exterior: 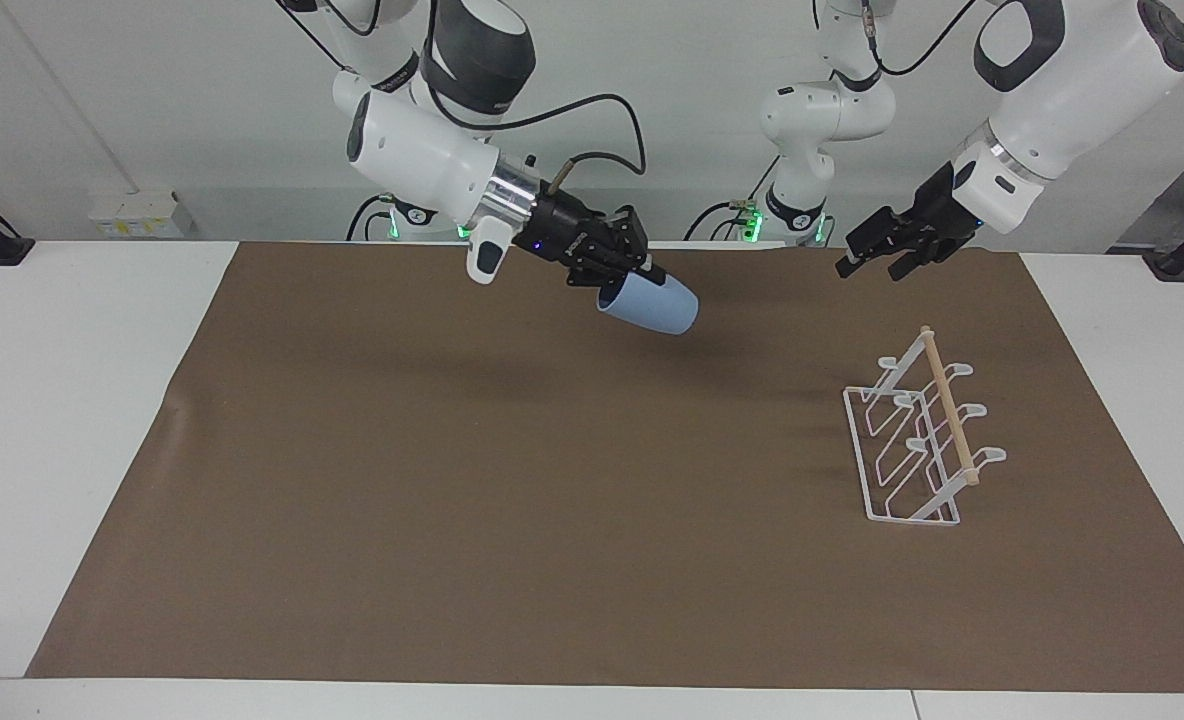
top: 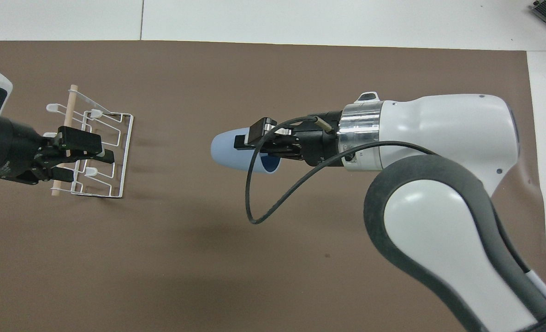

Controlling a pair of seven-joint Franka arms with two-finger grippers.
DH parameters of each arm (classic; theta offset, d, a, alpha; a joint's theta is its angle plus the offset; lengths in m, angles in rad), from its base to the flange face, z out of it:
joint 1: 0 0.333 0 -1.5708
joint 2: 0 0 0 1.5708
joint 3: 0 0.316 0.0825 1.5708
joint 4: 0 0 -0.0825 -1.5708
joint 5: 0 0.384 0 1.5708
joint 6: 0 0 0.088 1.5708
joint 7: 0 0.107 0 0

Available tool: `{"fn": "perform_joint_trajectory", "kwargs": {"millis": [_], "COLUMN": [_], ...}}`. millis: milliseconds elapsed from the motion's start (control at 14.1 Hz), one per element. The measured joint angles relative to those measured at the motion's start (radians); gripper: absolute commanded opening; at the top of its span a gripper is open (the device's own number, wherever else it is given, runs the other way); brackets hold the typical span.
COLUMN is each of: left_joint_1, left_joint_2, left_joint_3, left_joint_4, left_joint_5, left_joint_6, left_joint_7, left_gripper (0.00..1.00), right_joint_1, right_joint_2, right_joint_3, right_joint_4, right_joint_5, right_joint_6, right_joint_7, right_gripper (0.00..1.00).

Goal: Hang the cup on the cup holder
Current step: 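Carry the cup toward the left gripper while the left gripper approaches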

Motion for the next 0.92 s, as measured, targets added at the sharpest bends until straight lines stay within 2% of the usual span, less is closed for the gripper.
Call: {"fn": "perform_joint_trajectory", "kwargs": {"millis": [212,354,638,921], "left_joint_1": [-0.017,-0.017,-0.017,-0.017], "left_joint_2": [0.000,-0.001,-0.003,-0.005], "left_joint_3": [-0.012,-0.014,-0.014,-0.019], "left_joint_4": [-0.002,-0.003,-0.003,0.012], "left_joint_5": [-0.053,-0.093,-0.197,-0.218], "left_joint_6": [0.023,0.034,0.045,0.047], "left_joint_7": [-0.235,-0.394,-0.677,-0.892], "left_gripper": [1.00,1.00,1.00,1.00], "right_joint_1": [0.118,0.162,0.166,0.182], "right_joint_2": [-0.001,-0.003,-0.003,-0.003], "right_joint_3": [0.005,0.006,0.002,0.004], "right_joint_4": [0.007,0.009,0.016,0.017], "right_joint_5": [0.000,0.000,-0.001,-0.001], "right_joint_6": [0.130,0.171,0.173,0.172], "right_joint_7": [0.141,0.250,0.304,0.338], "right_gripper": [0.00,0.00,0.00,0.00]}}
